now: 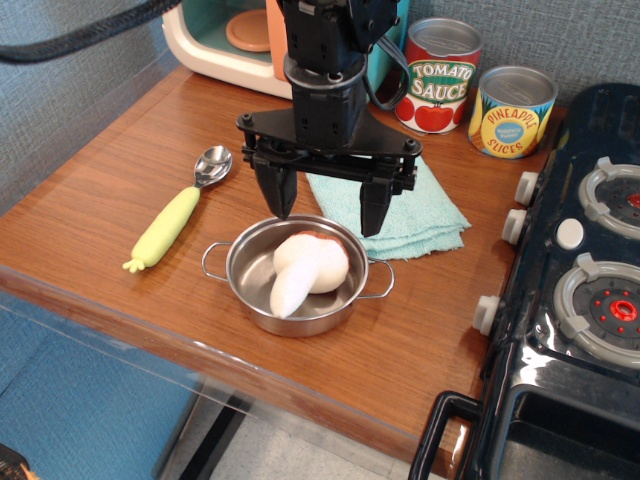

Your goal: Put the mushroom on the left of the counter

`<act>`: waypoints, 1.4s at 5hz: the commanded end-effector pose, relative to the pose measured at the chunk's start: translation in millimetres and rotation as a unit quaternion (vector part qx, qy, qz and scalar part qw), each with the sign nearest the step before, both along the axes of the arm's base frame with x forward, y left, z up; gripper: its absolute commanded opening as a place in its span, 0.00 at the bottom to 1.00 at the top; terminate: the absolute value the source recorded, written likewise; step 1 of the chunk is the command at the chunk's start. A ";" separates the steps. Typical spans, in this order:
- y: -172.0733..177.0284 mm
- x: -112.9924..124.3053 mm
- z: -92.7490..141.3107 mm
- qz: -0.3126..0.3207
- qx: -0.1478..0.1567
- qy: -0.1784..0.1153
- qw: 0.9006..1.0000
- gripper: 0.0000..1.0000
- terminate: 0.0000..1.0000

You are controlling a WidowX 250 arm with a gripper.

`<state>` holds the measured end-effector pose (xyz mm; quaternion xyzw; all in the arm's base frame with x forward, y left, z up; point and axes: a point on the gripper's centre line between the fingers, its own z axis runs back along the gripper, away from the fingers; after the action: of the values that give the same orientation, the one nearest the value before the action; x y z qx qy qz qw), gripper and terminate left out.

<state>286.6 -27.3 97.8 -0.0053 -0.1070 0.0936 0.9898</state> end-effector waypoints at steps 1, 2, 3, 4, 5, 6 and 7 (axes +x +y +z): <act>0.0 0.0 0.0 0.000 0.000 0.000 1.000 1.00 0.00; 20.7 -5.2 9.4 0.018 -0.008 -0.020 1.000 1.00 0.00; 10.0 -14.2 0.8 -0.009 -0.015 -0.019 1.000 1.00 0.00; 5.6 -21.5 -17.1 -0.015 -0.010 -0.002 1.000 1.00 0.00; 0.9 -24.2 -38.8 -0.019 -0.011 0.018 1.000 1.00 0.00; 4.6 -29.5 -56.3 -0.016 0.002 0.048 0.999 1.00 0.00; 11.8 -31.7 -65.7 -0.006 0.009 0.064 0.998 1.00 0.00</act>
<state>251.6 -19.6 25.8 0.0099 -0.0301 0.0822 0.9961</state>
